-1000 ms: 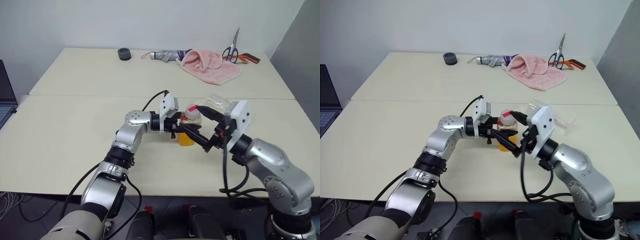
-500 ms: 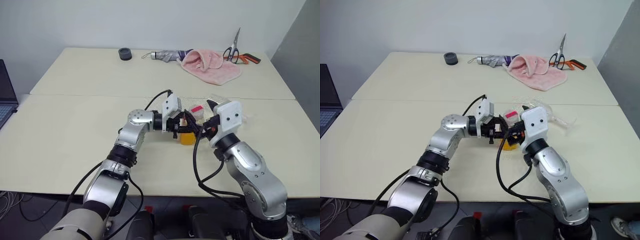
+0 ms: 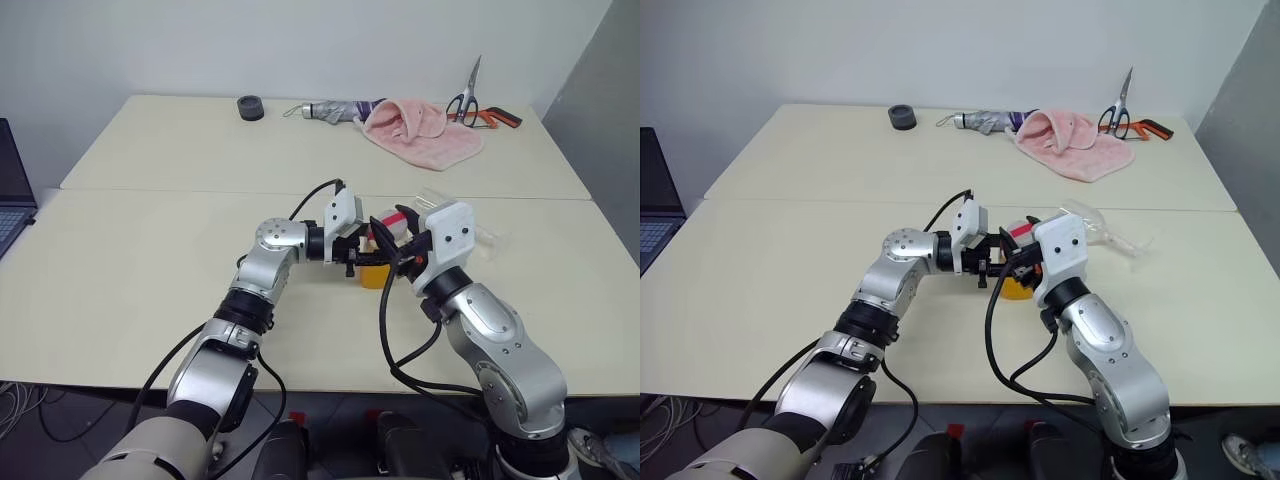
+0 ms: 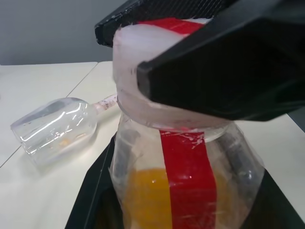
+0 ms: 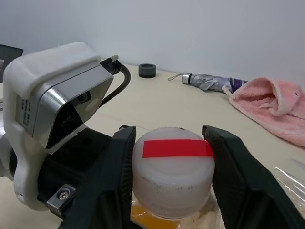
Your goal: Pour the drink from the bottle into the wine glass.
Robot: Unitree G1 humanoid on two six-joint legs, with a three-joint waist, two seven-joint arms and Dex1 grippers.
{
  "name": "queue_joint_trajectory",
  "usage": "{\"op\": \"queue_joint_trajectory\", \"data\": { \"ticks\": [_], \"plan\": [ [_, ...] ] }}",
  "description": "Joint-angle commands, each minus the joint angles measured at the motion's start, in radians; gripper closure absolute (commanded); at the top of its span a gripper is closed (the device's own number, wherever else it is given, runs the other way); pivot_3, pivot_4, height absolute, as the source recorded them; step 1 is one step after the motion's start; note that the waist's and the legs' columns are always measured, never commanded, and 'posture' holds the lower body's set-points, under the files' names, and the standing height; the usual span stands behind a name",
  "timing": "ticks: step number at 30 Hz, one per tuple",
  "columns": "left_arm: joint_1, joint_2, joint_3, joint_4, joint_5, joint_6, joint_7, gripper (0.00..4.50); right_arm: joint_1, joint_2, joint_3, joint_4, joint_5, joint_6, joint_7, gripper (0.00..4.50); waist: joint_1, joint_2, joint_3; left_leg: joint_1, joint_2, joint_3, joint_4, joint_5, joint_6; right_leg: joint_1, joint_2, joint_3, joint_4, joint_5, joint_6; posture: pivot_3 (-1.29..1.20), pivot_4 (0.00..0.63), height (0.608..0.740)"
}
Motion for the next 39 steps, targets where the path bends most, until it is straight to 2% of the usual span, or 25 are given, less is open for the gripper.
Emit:
{"op": "queue_joint_trajectory", "data": {
  "ticks": [1, 3, 6, 12, 16, 18, 19, 24, 25, 28, 32, 35, 39],
  "plan": [
    [-0.030, 0.003, 0.009, -0.010, 0.002, -0.012, 0.001, 2.70, -0.016, -0.011, -0.007, -0.004, 0.010, -0.042, 0.046, 2.63, 0.000, 0.000, 0.000, 0.000, 0.000, 0.000, 0.000, 0.000, 0.000, 0.000, 0.000, 0.000, 0.000, 0.000, 0.000, 0.00, 0.150, 0.740],
    [-0.034, 0.004, 0.009, -0.006, 0.001, -0.012, -0.004, 2.71, -0.039, -0.035, -0.022, 0.037, 0.035, -0.077, 0.108, 2.63, 0.000, 0.000, 0.000, 0.000, 0.000, 0.000, 0.000, 0.000, 0.000, 0.000, 0.000, 0.000, 0.000, 0.000, 0.000, 0.00, 0.150, 0.740],
    [-0.040, 0.005, 0.009, -0.007, -0.006, -0.004, -0.023, 2.71, -0.086, -0.100, -0.067, 0.132, 0.127, -0.149, 0.292, 2.63, -0.002, 0.000, 0.000, 0.000, 0.000, 0.000, 0.000, 0.000, 0.000, 0.000, 0.000, 0.000, 0.000, 0.000, 0.000, 0.00, 0.150, 0.740],
    [-0.044, 0.022, 0.000, -0.012, 0.003, -0.013, -0.073, 2.71, -0.263, -0.330, -0.121, 0.355, 0.305, -0.160, 0.754, 2.63, -0.002, 0.000, 0.000, 0.000, 0.000, 0.000, 0.000, 0.000, 0.000, 0.001, 0.001, -0.001, 0.000, 0.000, 0.000, 0.00, 0.150, 0.740],
    [-0.047, 0.029, 0.001, -0.014, 0.004, -0.015, -0.085, 2.71, -0.358, -0.400, -0.129, 0.495, 0.311, -0.175, 0.867, 2.63, -0.001, 0.000, 0.000, 0.001, 0.000, 0.000, 0.000, 0.000, 0.000, 0.001, 0.001, -0.001, -0.001, 0.000, 0.000, 0.00, 0.150, 0.740],
    [-0.044, 0.034, 0.003, -0.020, 0.003, -0.014, -0.082, 2.71, -0.370, -0.389, -0.149, 0.507, 0.310, -0.176, 0.845, 2.63, -0.001, 0.000, 0.000, 0.000, 0.000, 0.000, 0.000, 0.000, 0.000, 0.001, 0.001, -0.001, -0.001, 0.000, 0.000, 0.00, 0.150, 0.740],
    [-0.042, 0.036, 0.004, -0.022, 0.003, -0.014, -0.080, 2.71, -0.370, -0.385, -0.155, 0.508, 0.308, -0.178, 0.838, 1.88, -0.001, 0.000, 0.000, 0.000, 0.000, 0.000, 0.000, 0.000, 0.000, 0.001, 0.000, -0.001, 0.000, 0.000, 0.000, 0.00, 0.150, 0.740],
    [-0.032, 0.041, 0.006, -0.038, 0.000, -0.007, -0.073, 2.72, -0.312, -0.379, -0.206, 0.407, 0.355, -0.140, 0.786, 0.15, 0.001, 0.000, 0.000, 0.000, 0.000, 0.000, 0.000, 0.000, 0.000, 0.001, 0.000, -0.001, 0.000, 0.000, 0.000, 0.00, 0.150, 0.740],
    [-0.029, 0.041, 0.008, -0.041, -0.001, -0.004, -0.070, 2.72, -0.289, -0.378, -0.224, 0.364, 0.375, -0.120, 0.761, 0.00, 0.002, 0.000, 0.000, 0.000, 0.000, 0.000, 0.000, 0.000, 0.000, 0.001, 0.000, -0.001, 0.000, 0.000, 0.000, 0.00, 0.150, 0.740],
    [-0.024, 0.043, 0.010, -0.047, -0.004, 0.000, -0.065, 2.72, -0.224, -0.374, -0.262, 0.249, 0.417, -0.074, 0.690, 0.00, 0.001, 0.000, 0.000, 0.000, 0.000, 0.000, 0.000, 0.000, 0.000, 0.001, -0.001, -0.001, 0.000, 0.000, 0.000, 0.00, 0.150, 0.740],
    [-0.022, 0.043, 0.011, -0.046, -0.006, 0.001, -0.061, 2.72, -0.140, -0.355, -0.245, 0.099, 0.377, -0.062, 0.559, 0.00, 0.001, 0.000, 0.000, 0.000, 0.000, 0.000, 0.000, 0.000, 0.000, 0.001, 0.000, -0.001, 0.000, 0.000, 0.000, 0.00, 0.150, 0.740],
    [-0.025, 0.038, 0.013, -0.034, -0.008, -0.002, -0.058, 2.72, -0.131, -0.295, -0.154, 0.050, 0.247, -0.086, 0.412, 0.00, -0.002, 0.000, 0.000, 0.000, 0.000, 0.000, 0.000, 0.000, 0.000, 0.000, 0.000, 0.000, 0.000, 0.000, 0.000, 0.00, 0.150, 0.740],
    [-0.031, 0.028, 0.013, -0.022, -0.007, -0.006, -0.055, 2.72, -0.129, -0.249, -0.093, 0.064, 0.147, -0.127, 0.339, 0.00, 0.000, 0.000, 0.000, 0.000, 0.000, 0.000, 0.000, 0.000, 0.000, 0.000, 0.000, 0.000, 0.000, 0.000, 0.000, 0.00, 0.150, 0.740]
  ]
}}
